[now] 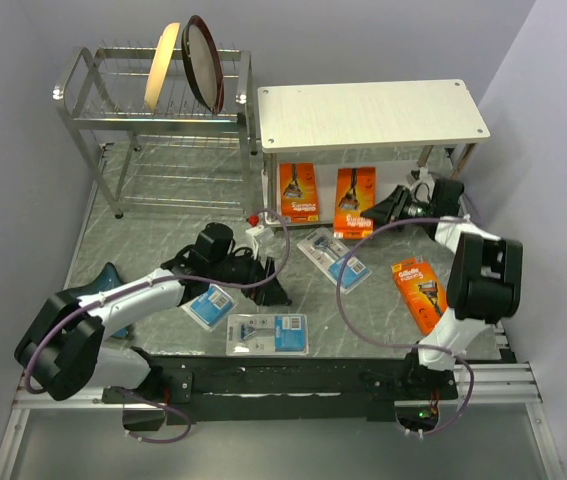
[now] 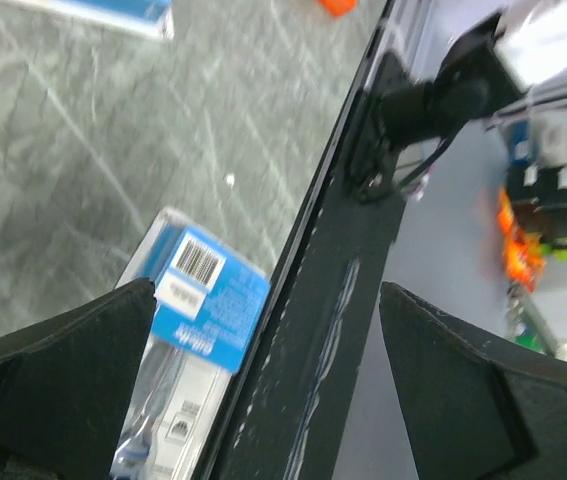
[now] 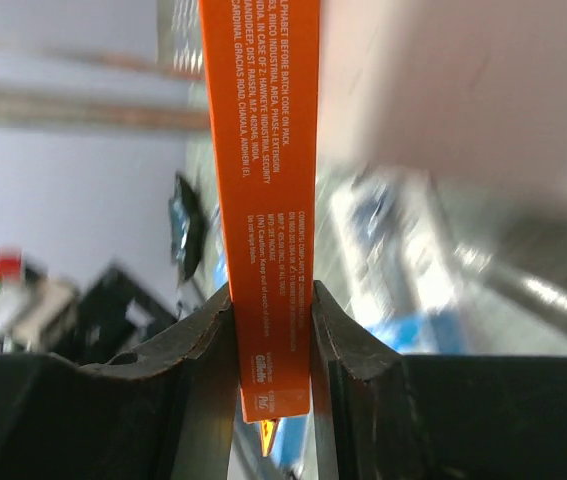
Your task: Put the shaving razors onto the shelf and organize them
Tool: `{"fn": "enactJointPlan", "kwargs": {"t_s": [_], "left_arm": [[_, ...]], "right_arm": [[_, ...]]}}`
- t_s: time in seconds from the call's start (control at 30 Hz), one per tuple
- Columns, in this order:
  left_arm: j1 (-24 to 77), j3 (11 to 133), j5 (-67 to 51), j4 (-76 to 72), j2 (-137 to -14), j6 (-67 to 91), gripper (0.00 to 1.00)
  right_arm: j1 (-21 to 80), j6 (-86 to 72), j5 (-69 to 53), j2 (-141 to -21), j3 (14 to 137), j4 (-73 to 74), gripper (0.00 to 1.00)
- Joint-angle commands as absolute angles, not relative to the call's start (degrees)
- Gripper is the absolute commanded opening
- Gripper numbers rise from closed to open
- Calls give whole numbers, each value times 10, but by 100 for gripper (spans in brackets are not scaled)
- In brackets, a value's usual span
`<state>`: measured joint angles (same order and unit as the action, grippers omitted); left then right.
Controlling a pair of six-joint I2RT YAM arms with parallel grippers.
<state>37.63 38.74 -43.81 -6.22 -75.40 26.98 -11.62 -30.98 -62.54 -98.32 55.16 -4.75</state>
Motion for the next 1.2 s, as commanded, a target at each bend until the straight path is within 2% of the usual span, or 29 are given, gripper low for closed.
{"fn": "enactJointPlan", "kwargs": {"t_s": [0.0, 0.2, 0.8, 1.17], "left_arm": [[380, 376, -434, -20, -737, 194, 99], [380, 386, -435, -38, -753, 200, 100], [381, 369, -432, -44, -758, 200, 99], [381, 368, -421, -49, -772, 193, 99]], "right_arm": [[-112, -321, -611, -1056, 678, -76, 22], [-92, -334, -596, -1115, 744, -84, 22], [-91, -184, -546, -1182, 888, 145, 23], [-98, -145, -558, -1227, 922, 243, 21]]}}
